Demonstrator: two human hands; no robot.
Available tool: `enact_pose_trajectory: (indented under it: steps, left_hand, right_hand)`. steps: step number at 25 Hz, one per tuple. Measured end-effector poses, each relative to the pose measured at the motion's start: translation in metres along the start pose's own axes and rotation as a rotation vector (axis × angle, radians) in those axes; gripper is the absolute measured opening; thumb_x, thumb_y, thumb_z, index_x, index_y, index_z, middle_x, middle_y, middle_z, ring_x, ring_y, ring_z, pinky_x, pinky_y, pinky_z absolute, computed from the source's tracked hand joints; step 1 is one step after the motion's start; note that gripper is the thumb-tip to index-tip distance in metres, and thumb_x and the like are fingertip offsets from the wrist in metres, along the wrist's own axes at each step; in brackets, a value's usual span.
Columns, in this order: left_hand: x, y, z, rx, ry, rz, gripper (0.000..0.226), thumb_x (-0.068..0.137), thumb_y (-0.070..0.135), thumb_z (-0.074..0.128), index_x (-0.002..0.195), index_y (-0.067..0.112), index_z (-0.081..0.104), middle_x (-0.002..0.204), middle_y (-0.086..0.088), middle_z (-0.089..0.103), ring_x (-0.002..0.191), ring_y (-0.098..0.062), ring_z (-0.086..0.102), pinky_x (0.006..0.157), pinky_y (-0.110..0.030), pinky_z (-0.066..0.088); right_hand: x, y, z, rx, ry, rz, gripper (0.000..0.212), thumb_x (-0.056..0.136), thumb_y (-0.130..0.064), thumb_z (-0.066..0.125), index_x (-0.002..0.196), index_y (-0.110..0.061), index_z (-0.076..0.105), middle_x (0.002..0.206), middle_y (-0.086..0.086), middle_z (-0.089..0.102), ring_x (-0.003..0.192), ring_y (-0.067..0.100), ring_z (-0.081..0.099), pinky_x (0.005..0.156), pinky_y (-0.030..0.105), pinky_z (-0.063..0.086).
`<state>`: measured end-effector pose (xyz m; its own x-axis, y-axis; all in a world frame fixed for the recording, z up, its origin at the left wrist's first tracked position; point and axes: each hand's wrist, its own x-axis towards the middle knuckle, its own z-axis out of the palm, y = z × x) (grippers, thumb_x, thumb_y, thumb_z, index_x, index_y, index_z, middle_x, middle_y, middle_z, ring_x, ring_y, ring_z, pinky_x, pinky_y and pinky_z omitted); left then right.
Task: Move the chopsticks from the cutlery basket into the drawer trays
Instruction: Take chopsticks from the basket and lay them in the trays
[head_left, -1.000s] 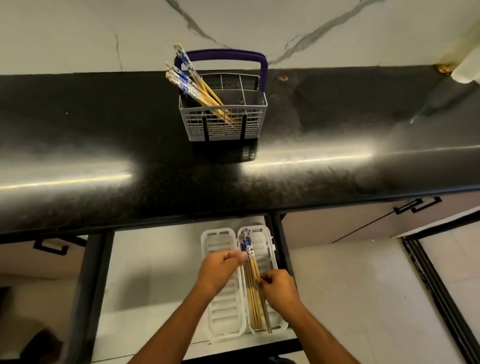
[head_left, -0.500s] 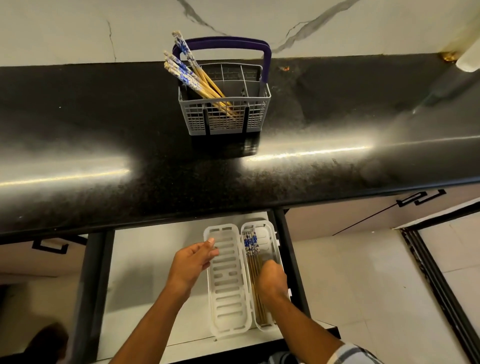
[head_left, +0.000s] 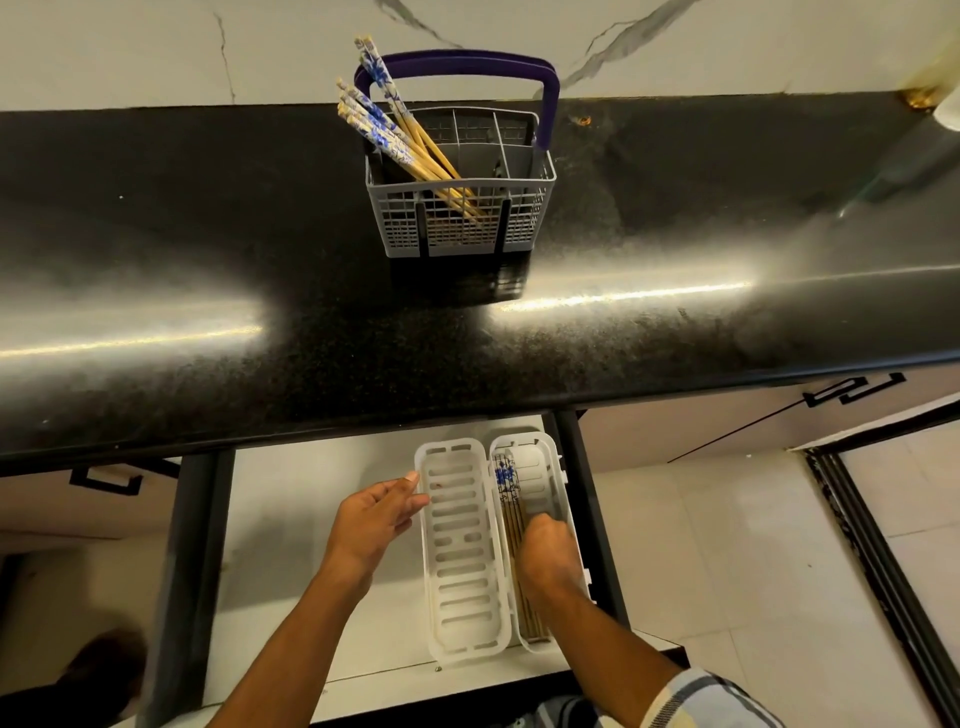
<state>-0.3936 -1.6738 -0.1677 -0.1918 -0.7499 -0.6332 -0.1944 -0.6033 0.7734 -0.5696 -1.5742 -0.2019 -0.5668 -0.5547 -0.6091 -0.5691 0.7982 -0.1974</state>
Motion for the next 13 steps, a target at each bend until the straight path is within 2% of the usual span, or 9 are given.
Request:
enact_pose_trajectory:
  steps: [13]
  left_hand:
    - [-0.0023, -0.0019, -0.0009, -0.026, 0.011, -0.033, 0.024, 0.092, 0.033, 0.064, 0.095, 0.01, 0.074, 0.087, -0.005, 0.08, 0.098, -0.022, 0.072, 0.098, -0.041, 0.053]
  right_hand:
    - [-0.0002, 0.0036, -0.0007, -0.02, -0.008, -0.021, 0.017, 0.096, -0.013, 0.058, 0.111, -0.009, 0.066, 0.109, 0.008, 0.072, 0.097, 0.02, 0.071, 0.086, 0.029, 0.059]
